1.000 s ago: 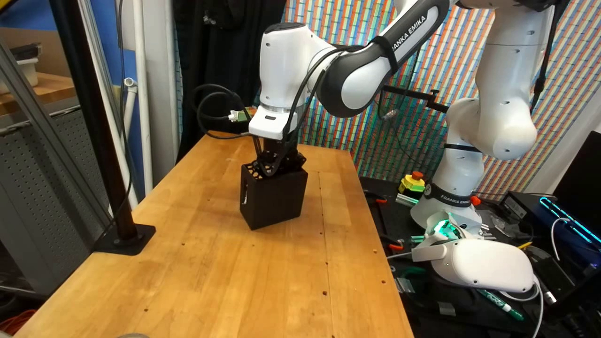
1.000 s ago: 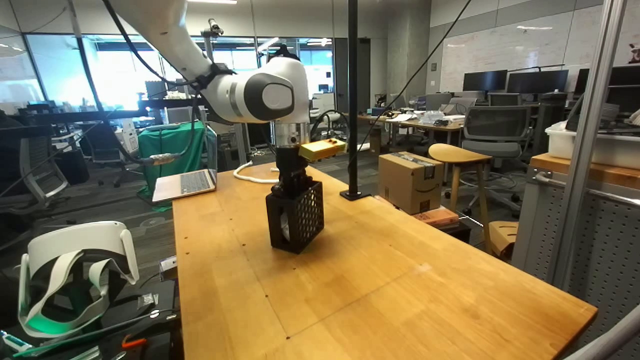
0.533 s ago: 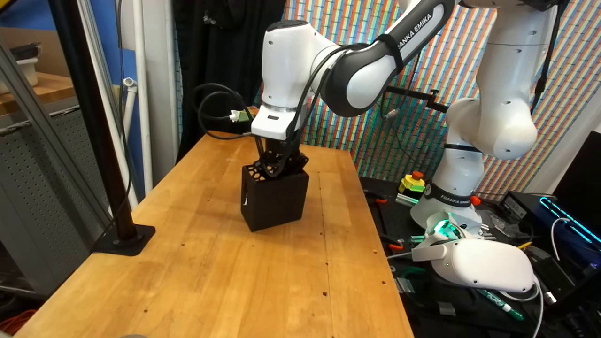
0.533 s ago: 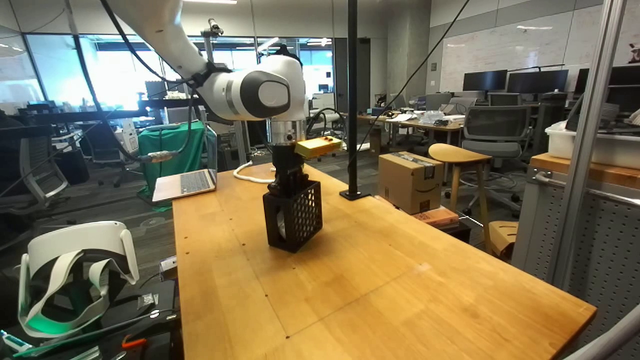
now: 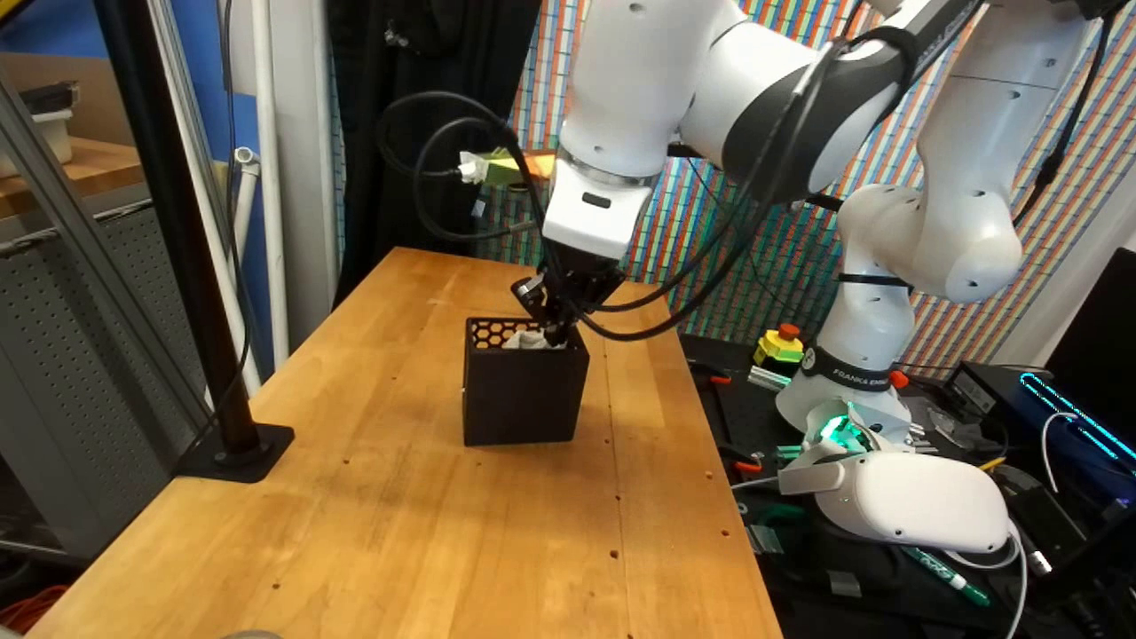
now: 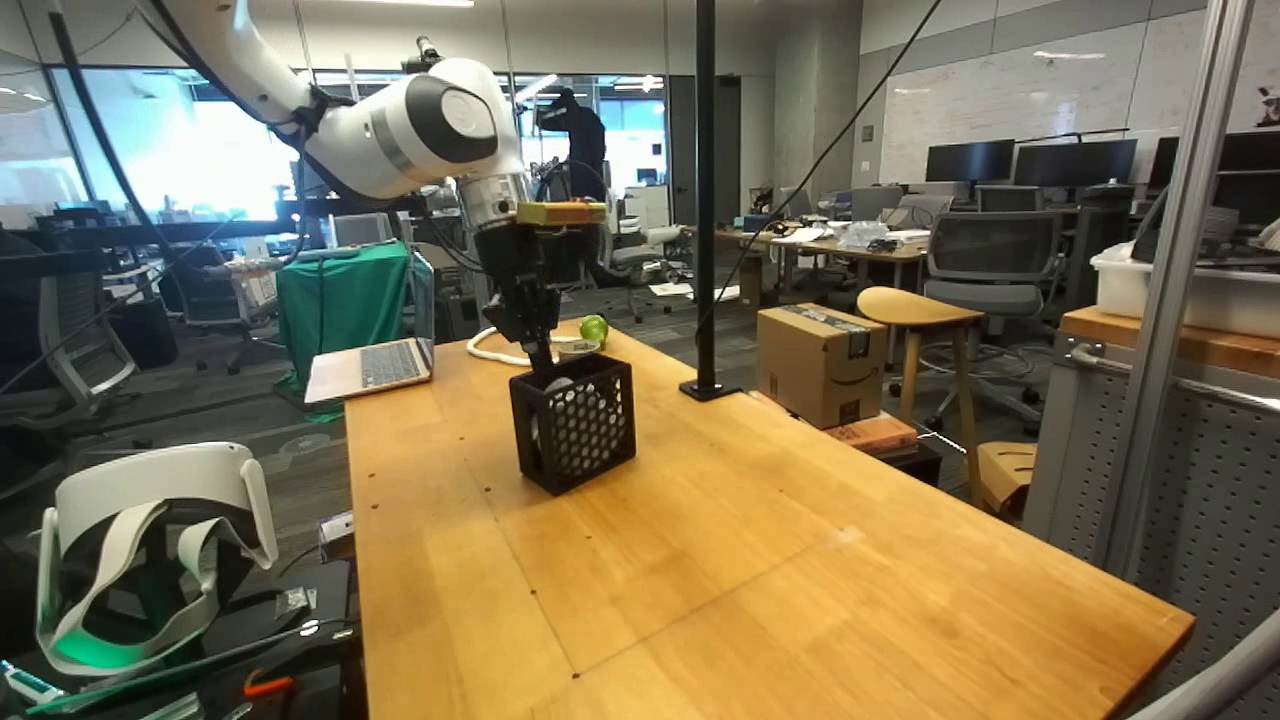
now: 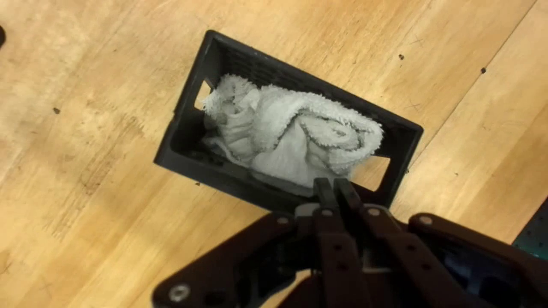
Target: Place the white towel inside the black basket
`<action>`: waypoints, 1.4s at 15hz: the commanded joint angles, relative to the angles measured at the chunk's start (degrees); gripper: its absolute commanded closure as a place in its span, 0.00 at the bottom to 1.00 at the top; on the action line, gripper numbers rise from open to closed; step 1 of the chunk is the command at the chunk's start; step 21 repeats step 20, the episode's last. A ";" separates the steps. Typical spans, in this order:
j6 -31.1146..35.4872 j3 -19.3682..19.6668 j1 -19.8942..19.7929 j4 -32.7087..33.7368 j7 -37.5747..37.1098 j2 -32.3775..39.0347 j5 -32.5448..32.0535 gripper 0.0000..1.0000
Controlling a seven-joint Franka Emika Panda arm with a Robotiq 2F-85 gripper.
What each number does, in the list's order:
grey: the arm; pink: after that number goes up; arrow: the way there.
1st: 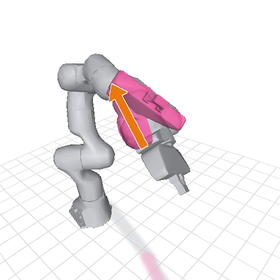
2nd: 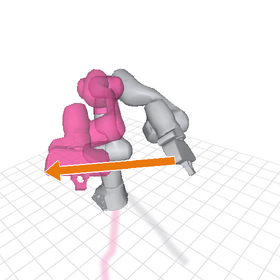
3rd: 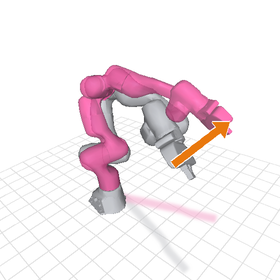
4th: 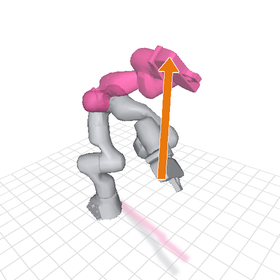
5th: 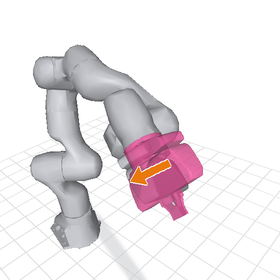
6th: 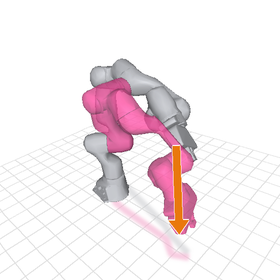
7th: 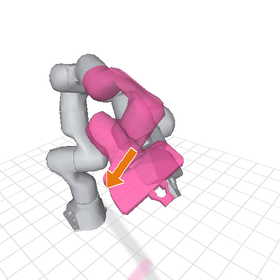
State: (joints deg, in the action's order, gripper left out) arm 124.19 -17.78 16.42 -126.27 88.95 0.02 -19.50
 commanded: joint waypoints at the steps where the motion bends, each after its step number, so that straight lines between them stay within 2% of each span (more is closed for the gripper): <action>1: -3.34 -1.09 1.64 -1.21 -4.21 -5.68 -4.15 0.91; 4: -4.05 -1.53 2.44 -2.08 -6.13 -8.24 -4.17 0.90; 5: -3.69 -1.50 2.58 -2.33 -7.06 -8.86 -3.37 0.81; 6: -3.26 -1.38 2.73 -2.54 -8.24 -9.36 -2.33 0.64; 7: -3.68 -1.20 2.72 -1.01 -6.29 -6.77 -3.12 0.86; 10: -3.66 -1.17 2.86 -1.64 -7.56 -7.78 -2.99 0.64; 21: -3.65 -1.17 2.86 -1.73 -8.02 -7.80 -2.96 0.64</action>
